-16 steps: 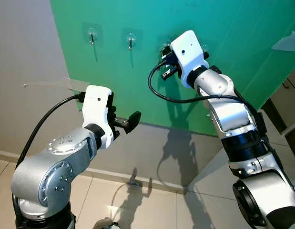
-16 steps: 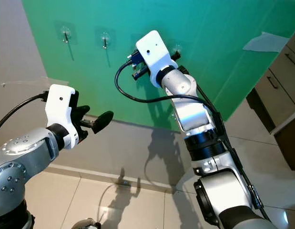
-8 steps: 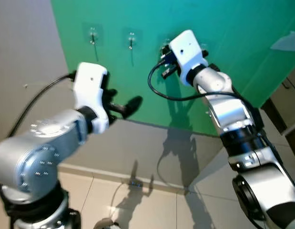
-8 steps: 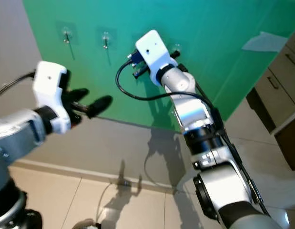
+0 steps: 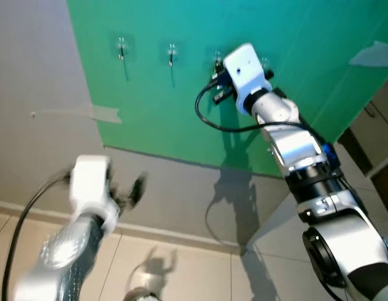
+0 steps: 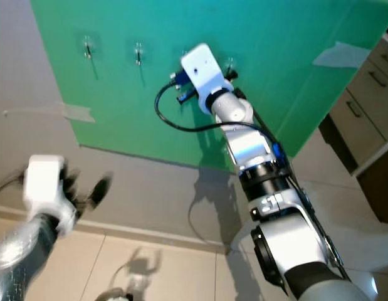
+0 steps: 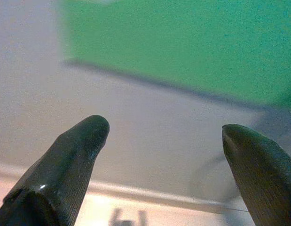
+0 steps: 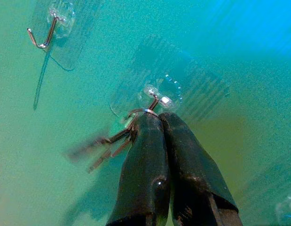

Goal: Hang keys on a hook

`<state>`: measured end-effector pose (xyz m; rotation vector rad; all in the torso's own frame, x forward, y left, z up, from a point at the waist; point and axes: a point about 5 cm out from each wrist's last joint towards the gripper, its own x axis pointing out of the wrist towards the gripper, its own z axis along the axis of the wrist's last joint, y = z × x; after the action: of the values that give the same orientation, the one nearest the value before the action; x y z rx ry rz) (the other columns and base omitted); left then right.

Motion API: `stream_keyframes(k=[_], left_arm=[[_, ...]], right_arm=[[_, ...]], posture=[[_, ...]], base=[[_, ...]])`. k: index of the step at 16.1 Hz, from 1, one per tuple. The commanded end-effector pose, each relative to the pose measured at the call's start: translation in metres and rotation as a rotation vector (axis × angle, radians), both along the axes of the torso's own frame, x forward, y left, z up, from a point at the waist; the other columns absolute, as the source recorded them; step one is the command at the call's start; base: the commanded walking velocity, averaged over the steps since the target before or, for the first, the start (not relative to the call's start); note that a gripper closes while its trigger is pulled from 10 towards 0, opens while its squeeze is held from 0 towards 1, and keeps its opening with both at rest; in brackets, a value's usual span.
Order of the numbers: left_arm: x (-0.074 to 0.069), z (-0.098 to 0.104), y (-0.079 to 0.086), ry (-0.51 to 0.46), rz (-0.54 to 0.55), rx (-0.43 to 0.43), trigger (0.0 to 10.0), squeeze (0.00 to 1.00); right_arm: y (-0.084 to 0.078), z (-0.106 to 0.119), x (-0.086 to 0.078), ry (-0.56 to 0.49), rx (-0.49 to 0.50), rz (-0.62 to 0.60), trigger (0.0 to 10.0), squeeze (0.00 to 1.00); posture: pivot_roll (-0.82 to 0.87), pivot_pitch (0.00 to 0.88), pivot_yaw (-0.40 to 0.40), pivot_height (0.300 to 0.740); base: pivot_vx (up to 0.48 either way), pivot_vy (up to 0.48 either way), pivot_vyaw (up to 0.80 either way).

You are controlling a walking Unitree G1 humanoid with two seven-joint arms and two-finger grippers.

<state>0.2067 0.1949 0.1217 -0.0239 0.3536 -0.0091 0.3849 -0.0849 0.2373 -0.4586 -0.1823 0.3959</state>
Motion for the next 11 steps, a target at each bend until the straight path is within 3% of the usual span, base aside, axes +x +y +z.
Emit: stream_keyframes(k=[1,2,3,5,8,9,11], left_arm=[[0.005,0.006,0.006,-0.102,0.049,0.051,10.0,0.00],[0.005,-0.010,0.011,-0.089,0.091,0.071,10.0,0.00],[0.009,-0.023,0.008,-0.123,0.084,0.156,10.0,0.00],[0.020,-0.029,-0.008,-0.207,0.017,0.227,10.0,0.00],[0.056,-0.064,-0.021,-0.210,-0.027,0.266,10.0,0.00],[0.064,-0.074,-0.025,-0.180,-0.043,0.239,10.0,0.00],[0.069,-0.073,-0.034,-0.173,-0.071,0.163,10.0,0.00]], right_arm=[[-0.012,-0.009,0.004,0.036,-0.003,-0.061,10.0,0.00],[-0.011,-0.008,0.005,0.023,0.006,-0.068,10.0,0.00],[-0.009,-0.007,0.006,0.016,0.019,-0.070,10.0,0.00],[-0.008,-0.006,0.008,-0.001,0.024,-0.078,10.0,0.00],[-0.004,-0.006,0.011,-0.011,0.060,-0.094,10.0,0.00],[-0.003,-0.007,0.011,-0.011,0.069,-0.098,10.0,0.00],[-0.001,-0.009,0.011,-0.012,0.067,-0.100,10.0,0.00]], posture=[[0.07,0.000,-0.069,0.740],[0.07,0.000,-0.073,0.740],[0.07,0.000,-0.075,0.740],[0.06,0.000,-0.087,0.740],[0.06,0.000,-0.102,0.740],[0.05,0.000,-0.098,0.740],[0.04,0.000,-0.094,0.740]], base=[[0.000,0.000,0.00],[0.000,0.000,0.00],[0.000,0.000,0.00],[0.000,0.000,0.00],[0.000,0.000,0.00],[0.000,0.000,0.00],[0.000,0.000,0.00]])
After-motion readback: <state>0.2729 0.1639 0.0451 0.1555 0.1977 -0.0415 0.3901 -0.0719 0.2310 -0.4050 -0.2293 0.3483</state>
